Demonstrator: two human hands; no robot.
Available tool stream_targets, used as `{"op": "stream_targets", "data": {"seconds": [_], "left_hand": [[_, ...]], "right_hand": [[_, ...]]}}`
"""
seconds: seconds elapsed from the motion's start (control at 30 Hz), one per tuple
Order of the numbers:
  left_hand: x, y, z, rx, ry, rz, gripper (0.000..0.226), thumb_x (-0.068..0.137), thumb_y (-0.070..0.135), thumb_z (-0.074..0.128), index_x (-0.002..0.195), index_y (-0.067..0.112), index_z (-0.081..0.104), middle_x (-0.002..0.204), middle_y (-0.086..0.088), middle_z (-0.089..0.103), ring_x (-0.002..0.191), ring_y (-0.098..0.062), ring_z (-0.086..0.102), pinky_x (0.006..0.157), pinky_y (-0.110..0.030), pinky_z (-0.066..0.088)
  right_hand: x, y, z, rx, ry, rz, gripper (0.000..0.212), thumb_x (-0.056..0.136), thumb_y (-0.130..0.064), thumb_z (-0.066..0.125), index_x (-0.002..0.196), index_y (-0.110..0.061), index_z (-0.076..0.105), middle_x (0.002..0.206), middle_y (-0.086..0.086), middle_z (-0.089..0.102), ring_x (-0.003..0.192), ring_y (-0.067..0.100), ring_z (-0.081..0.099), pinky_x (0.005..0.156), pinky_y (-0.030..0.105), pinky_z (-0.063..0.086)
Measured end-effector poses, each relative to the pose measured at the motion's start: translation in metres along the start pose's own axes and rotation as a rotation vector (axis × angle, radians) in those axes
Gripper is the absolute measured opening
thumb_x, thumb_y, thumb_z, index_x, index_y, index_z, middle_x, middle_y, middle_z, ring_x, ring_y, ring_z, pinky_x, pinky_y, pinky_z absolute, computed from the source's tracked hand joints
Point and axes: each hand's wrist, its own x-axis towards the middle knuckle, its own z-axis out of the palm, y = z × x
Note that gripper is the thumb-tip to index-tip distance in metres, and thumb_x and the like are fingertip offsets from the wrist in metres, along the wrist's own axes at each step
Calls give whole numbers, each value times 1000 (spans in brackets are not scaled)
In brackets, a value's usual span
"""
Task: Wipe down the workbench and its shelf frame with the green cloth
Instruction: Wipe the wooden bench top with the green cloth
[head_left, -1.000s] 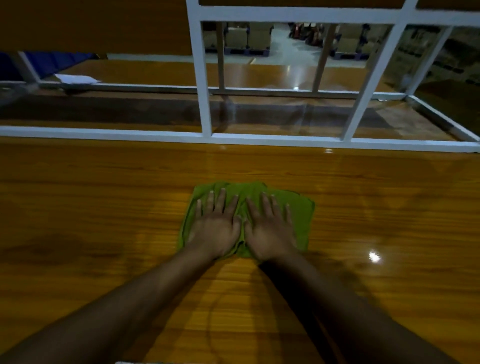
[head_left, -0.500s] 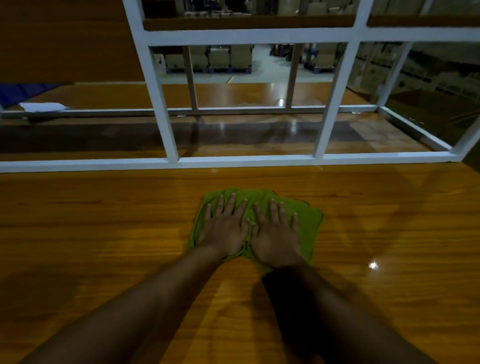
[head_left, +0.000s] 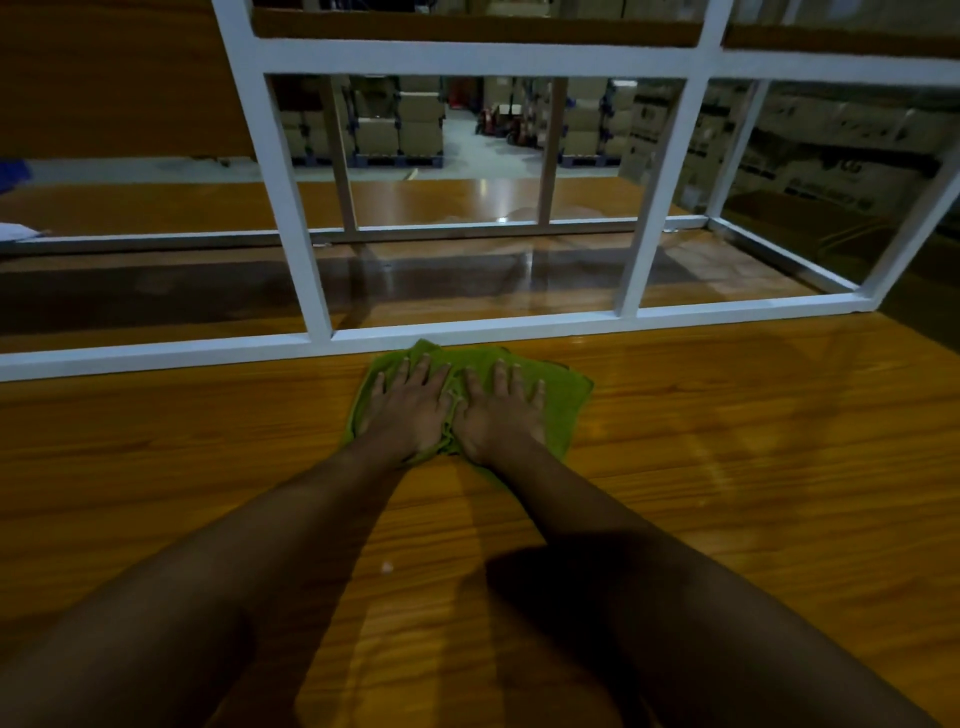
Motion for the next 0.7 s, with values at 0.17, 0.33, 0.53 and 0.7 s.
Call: {"op": "stream_targets", "data": {"seconds": [0.17,0.33,0.53,0.7], "left_hand": [[-16,-38,-4,5,-6,-23,58,103,50,12,156,26,4,164,-4,-3,150,-27,1,120,-50,5],[-51,-70,-6,29,-40,-66,59,103,51,12,155,27,0,164,-3,-5,150,-27,0,120,-49,4],[-105,-73,-6,6,-4,-100,57,103,46,14,156,27,4,164,-4,-3,150,-27,2,120,-50,5],[-168,-53,-8,-24,-47,-147,58,102,49,12,155,29,0,163,-2,-9,150,-25,-5,120,-49,0]], "right_hand": [[-5,-40,5,2,-18,-25,61,101,-51,13,157,-30,2,164,13,-9,150,34,-10,116,61,-9],[-25,-78,14,19,-4,-71,61,101,-52,14,157,-31,5,164,12,-6,150,33,-9,116,60,-9],[-72,-96,17,8,-39,-85,60,101,-51,12,157,-33,3,165,9,-8,151,29,-11,117,58,-9],[-140,-92,17,35,-18,-118,63,98,-49,7,157,-29,5,165,8,-5,151,27,-8,118,56,-7]]}}
